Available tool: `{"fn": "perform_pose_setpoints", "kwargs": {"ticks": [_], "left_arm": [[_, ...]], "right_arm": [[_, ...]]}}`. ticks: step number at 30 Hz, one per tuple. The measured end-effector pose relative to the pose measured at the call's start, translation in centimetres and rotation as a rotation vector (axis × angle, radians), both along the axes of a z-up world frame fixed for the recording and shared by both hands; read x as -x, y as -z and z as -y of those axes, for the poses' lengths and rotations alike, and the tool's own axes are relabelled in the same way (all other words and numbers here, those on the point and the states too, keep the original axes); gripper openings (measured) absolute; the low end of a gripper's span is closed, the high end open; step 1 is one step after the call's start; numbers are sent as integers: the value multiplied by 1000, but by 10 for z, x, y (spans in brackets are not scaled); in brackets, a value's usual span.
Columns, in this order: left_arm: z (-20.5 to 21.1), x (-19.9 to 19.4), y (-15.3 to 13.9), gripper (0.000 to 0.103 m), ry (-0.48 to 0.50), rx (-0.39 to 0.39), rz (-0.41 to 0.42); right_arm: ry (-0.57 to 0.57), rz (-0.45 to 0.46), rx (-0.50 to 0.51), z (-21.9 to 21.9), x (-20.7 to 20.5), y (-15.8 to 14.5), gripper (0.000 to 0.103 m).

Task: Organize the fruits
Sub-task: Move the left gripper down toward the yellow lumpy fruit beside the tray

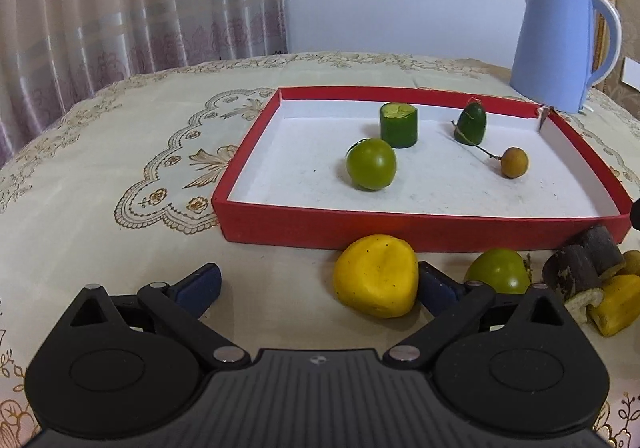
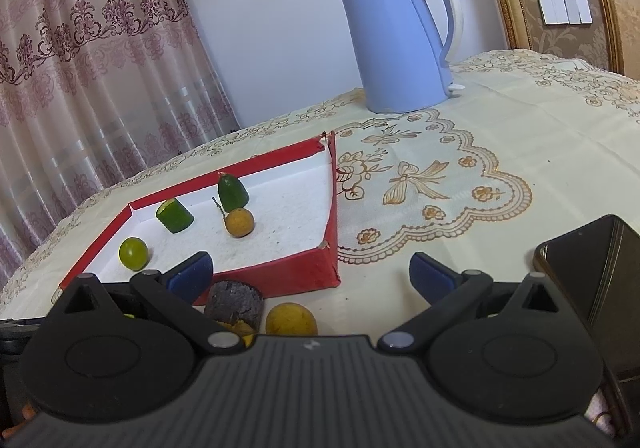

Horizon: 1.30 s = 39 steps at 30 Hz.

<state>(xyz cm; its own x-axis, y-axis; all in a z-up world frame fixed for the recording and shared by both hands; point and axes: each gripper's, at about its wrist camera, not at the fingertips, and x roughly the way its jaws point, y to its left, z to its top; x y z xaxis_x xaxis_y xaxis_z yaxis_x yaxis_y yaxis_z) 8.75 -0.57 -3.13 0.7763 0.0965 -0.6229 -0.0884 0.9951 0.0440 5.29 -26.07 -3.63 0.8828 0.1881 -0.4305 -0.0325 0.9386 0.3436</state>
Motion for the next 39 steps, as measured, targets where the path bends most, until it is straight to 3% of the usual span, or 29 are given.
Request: {"fn": "perform_pose_setpoints", "kwargs": {"ticks": [6,9,11,13,20,28,39], "left_arm": [[4,5,-1,79,61,0,31],[7,6,-1,78,67,-12,34],[5,5,-1,83,64,-4,29],[3,2,-1,100,60,10,5],[6,1,0,103,64,-10,-9],[-2,-1,0,103,48,42,-10],[2,-1,0,103,41,18,-20]], "right_arm": [[0,0,-1,0,0,0,103],[-1,0,-1,0,0,0,103],[-1,0,-1,0,0,1,103],[-1,0,-1,0,0,0,103],[1,-1,-2,1,0,1,103],[0,0,-3,1,0,1,103],[1,1,-5,1,0,1,103]]}}
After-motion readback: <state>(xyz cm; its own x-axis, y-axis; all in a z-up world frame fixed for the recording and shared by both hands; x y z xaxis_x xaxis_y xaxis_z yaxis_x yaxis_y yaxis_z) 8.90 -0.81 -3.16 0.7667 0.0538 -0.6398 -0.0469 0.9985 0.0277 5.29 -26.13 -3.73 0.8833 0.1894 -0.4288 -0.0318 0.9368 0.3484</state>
